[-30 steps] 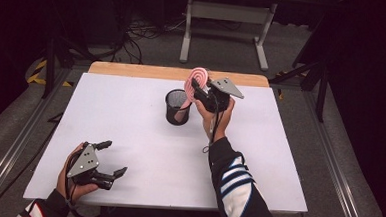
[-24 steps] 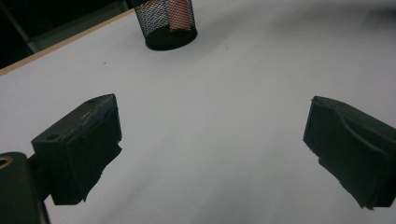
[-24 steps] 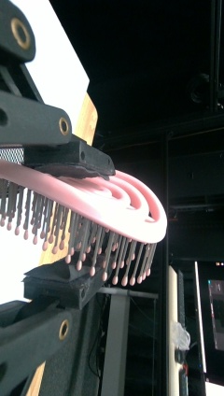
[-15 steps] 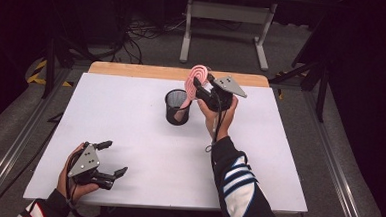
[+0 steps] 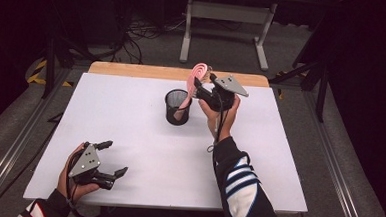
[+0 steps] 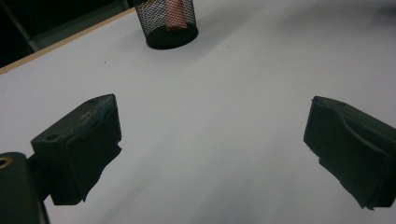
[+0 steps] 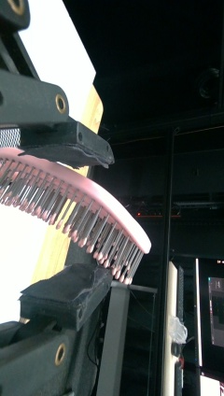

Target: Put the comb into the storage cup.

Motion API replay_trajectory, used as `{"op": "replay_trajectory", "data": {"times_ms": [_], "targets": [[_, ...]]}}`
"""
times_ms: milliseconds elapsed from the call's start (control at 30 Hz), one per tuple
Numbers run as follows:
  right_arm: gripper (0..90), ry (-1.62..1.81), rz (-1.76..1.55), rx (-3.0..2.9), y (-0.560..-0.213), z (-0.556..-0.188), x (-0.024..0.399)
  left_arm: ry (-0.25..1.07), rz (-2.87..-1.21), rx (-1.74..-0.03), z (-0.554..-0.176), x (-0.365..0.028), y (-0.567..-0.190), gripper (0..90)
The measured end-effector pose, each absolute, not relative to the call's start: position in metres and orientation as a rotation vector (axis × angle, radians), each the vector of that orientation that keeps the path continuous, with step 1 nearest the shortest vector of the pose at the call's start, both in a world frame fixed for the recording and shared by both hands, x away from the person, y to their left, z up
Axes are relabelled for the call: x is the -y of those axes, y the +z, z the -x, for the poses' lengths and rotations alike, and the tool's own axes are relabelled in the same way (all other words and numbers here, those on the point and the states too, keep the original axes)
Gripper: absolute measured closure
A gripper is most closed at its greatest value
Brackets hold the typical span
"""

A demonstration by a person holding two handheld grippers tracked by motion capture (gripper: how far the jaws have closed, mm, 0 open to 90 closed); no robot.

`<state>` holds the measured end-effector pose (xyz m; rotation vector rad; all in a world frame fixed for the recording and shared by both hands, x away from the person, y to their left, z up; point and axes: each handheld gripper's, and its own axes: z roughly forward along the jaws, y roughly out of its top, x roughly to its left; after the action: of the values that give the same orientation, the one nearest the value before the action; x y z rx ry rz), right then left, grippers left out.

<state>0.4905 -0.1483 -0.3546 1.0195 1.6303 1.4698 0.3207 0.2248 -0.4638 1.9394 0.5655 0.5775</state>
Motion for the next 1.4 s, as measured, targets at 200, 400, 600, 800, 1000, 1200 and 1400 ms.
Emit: {"op": "replay_trajectory", "data": {"times_ms": [200, 400, 600, 800, 1000, 1200, 1400], "targets": [[38.3, 1.46, -1.01, -1.631, -0.353, -0.488, 0.149, 0.579, -1.942, -0.566, -0.321, -0.225, -0.464, 5.1], [37.4, 1.456, -0.998, -1.633, -0.351, -0.485, 0.151, 0.585, -1.94, -0.569, -0.32, -0.225, -0.463, 4.8], [36.6, 1.456, -0.992, -1.632, -0.349, -0.483, 0.151, 0.595, -1.939, -0.573, -0.32, -0.225, -0.463, 4.8], [35.3, 1.44, -0.976, -1.633, -0.346, -0.479, 0.152, 0.598, -1.933, -0.572, -0.32, -0.225, -0.463, 4.9], [34.4, 1.438, -0.959, -1.634, -0.343, -0.476, 0.153, 0.596, -1.935, -0.574, -0.32, -0.225, -0.463, 4.9], [33.5, 1.417, -0.952, -1.64, -0.341, -0.473, 0.152, 0.599, -1.934, -0.576, -0.321, -0.225, -0.462, 4.9], [32.4, 1.411, -0.939, -1.644, -0.338, -0.47, 0.151, 0.602, -1.934, -0.576, -0.32, -0.226, -0.462, 4.9]]}}
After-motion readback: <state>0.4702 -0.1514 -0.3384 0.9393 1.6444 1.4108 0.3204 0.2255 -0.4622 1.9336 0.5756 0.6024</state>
